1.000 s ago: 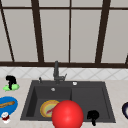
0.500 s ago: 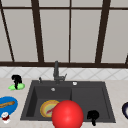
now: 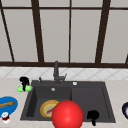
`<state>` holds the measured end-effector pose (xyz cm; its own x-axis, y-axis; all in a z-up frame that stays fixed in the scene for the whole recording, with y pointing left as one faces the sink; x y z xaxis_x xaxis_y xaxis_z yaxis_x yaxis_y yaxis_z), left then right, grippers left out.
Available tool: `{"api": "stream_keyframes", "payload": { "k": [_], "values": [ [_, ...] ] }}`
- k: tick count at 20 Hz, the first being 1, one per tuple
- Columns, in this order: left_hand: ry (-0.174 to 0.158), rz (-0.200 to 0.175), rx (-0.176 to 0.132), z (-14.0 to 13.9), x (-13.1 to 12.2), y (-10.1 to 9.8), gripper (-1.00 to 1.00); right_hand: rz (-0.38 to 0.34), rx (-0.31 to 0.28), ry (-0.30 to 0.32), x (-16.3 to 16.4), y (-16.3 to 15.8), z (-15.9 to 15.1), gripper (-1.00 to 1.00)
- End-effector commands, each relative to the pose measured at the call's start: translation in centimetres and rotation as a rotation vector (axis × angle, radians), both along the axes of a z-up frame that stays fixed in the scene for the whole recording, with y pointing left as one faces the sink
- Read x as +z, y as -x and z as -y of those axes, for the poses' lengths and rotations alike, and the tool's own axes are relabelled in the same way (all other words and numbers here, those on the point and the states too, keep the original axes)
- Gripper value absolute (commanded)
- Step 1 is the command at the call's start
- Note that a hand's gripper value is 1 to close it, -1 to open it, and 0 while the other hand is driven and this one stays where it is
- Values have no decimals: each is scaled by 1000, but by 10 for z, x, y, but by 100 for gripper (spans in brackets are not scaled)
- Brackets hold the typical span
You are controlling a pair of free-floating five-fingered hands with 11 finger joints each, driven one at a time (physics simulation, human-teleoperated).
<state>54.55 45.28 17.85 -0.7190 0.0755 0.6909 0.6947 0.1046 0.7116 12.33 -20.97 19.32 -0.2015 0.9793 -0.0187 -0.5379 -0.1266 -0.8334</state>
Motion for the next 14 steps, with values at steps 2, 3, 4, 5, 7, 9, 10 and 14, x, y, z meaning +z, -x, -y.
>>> {"api": "stream_keyframes", "payload": {
  "k": [2,3,4,5,7,9,10,14],
  "values": [
    [-38,17,0,39,-8,0,100,0,0,0,0,0,0,0],
    [-39,18,1,47,-10,0,100,0,0,0,0,0,0,0],
    [-40,18,1,55,-12,0,100,0,0,0,0,0,0,0],
    [-41,20,1,63,-14,0,100,0,0,0,0,0,0,0],
    [-46,21,2,79,-18,0,100,0,0,0,0,0,0,0],
    [-51,16,3,94,-23,0,100,0,0,0,0,0,0,0],
    [-54,14,3,102,-25,-1,100,0,0,0,0,0,0,0],
    [-66,12,4,134,-37,-1,100,0,0,0,0,0,0,0]
  ]
}}
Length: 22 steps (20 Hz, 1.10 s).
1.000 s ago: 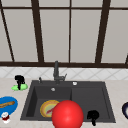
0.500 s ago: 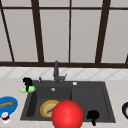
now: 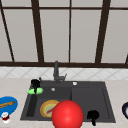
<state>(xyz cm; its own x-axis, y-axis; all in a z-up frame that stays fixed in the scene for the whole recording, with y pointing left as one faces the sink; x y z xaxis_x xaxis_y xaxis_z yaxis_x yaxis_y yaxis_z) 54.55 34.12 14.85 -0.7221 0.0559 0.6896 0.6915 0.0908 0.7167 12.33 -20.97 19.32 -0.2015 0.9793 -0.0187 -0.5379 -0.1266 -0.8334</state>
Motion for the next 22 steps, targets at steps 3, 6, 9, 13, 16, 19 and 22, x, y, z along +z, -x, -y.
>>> {"api": "stream_keyframes", "payload": {
  "k": [3,6,9,13,16,19,22],
  "values": [
    [-45,4,11,40,-23,-10,100,0,0,0,0,0,0,0],
    [-48,14,24,59,-44,-12,100,0,0,0,0,0,0,0],
    [-54,13,28,76,-66,-17,100,0,0,0,0,0,0,0],
    [-33,63,48,93,-96,-21,100,0,0,0,0,0,0,0],
    [-5,90,60,95,-116,-25,100,0,0,0,0,0,0,0],
    [-2,101,58,103,-139,-25,100,0,0,0,0,0,0,0],
    [-7,91,57,108,-166,-24,100,0,0,0,0,0,0,0]
  ]
}}
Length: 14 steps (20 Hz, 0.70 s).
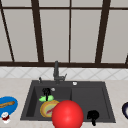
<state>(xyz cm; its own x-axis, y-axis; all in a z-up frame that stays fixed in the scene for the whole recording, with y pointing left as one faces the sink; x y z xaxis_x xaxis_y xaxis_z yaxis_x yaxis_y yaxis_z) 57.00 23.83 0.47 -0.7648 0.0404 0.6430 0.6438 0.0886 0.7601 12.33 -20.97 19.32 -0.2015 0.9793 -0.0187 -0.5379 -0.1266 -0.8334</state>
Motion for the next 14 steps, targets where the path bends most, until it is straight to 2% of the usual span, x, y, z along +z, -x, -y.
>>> {"api": "stream_keyframes", "payload": {
  "k": [1,2,4,6,7,9,12,14],
  "values": [
    [0,13,44,8,-31,2,100,0,0,0,0,0,0,0],
    [-1,1,41,12,-40,0,100,0,0,0,0,0,0,0],
    [-38,-2,40,25,-55,0,100,0,0,0,0,0,0,0],
    [-52,-13,35,31,-61,0,100,0,0,0,0,0,0,0],
    [-76,-20,29,32,-62,-6,100,0,0,0,0,0,0,0],
    [-108,-20,42,32,-65,-22,100,0,0,0,0,0,0,0],
    [-127,-71,38,34,-74,-37,100,0,0,0,0,0,0,0],
    [-139,-47,49,46,-65,-16,100,0,0,0,0,0,0,0]
  ]
}}
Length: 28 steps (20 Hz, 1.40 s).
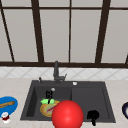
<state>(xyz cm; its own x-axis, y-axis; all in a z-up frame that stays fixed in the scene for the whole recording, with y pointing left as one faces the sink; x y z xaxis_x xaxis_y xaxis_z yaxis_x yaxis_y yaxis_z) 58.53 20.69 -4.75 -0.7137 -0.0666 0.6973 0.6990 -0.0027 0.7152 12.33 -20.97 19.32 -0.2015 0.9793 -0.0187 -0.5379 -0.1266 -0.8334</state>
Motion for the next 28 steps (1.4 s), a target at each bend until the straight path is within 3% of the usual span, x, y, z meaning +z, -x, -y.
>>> {"api": "stream_keyframes", "payload": {
  "k": [1,2,4,10,12,14,16,20,22,23,24,28],
  "values": [
    [-12,40,29,21,-5,5,100,0,0,0,0,0,0,0],
    [-27,26,28,23,1,9,100,0,0,0,0,0,0,0],
    [-56,41,28,30,9,20,100,0,0,0,0,0,0,0],
    [-53,44,30,39,9,24,100,0,0,0,0,0,0,0],
    [-50,25,26,36,4,18,100,0,0,0,0,0,0,0],
    [-44,53,22,38,-3,10,100,0,0,0,0,0,0,0],
    [-40,57,22,36,-10,3,100,0,0,0,0,0,0,0],
    [-40,-4,23,37,-2,9,100,0,0,0,0,0,0,0],
    [-39,-5,16,37,1,12,100,0,0,0,0,0,0,0],
    [-38,5,10,37,1,11,-100,0,0,0,0,0,0,0],
    [-34,5,52,40,3,11,-100,0,0,0,0,0,0,0],
    [-25,-97,28,41,20,22,-100,0,0,0,0,0,0,0]
  ]
}}
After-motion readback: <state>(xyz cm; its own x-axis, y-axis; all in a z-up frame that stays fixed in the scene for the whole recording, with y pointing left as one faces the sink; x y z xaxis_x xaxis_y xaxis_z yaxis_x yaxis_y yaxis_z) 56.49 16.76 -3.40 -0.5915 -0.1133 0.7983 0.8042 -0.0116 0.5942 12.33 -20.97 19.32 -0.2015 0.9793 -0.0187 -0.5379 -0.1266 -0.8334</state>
